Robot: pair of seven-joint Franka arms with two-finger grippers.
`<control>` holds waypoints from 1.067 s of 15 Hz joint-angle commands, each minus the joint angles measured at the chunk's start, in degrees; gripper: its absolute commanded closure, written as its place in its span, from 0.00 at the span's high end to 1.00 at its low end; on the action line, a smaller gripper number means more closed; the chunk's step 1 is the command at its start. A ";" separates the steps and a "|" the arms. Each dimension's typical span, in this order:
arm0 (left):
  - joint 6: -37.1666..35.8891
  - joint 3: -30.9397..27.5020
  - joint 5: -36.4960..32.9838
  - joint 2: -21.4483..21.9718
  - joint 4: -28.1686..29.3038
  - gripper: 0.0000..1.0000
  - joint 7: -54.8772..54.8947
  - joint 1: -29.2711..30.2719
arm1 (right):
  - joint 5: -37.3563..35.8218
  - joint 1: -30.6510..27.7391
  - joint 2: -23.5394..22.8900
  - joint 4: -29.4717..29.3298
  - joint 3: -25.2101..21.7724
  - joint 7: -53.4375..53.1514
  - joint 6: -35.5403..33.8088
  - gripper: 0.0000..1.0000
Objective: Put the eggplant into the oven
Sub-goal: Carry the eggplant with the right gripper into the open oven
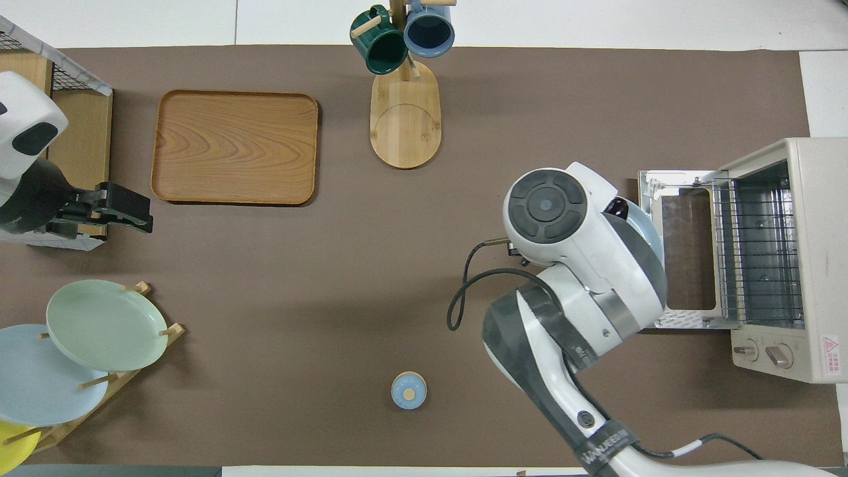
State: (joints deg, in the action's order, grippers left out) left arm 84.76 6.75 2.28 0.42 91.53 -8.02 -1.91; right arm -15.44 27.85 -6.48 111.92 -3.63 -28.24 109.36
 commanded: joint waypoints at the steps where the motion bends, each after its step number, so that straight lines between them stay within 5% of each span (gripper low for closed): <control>1: -1.00 0.55 -0.96 0.38 -0.47 1.00 0.64 0.68 | -2.40 -6.82 4.37 6.11 0.81 5.97 1.47 0.00; 6: -0.91 0.55 -0.96 0.38 -0.47 1.00 0.64 0.68 | -2.67 -18.96 4.37 8.13 0.81 21.44 5.14 0.00; 9: -0.91 0.55 -0.96 0.38 -0.47 1.00 0.64 0.68 | -2.58 -26.08 5.16 13.48 0.90 30.06 14.80 0.00; 16: -1.00 0.55 -0.96 0.38 -0.47 1.00 0.64 0.68 | -2.32 -29.26 6.13 18.51 0.99 31.84 21.68 0.00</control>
State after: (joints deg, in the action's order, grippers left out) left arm 84.76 6.75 2.28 0.42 91.53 -8.02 -1.91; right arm -17.21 0.02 -1.01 127.85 -3.57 3.05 129.56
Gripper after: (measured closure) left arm 0.000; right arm 0.978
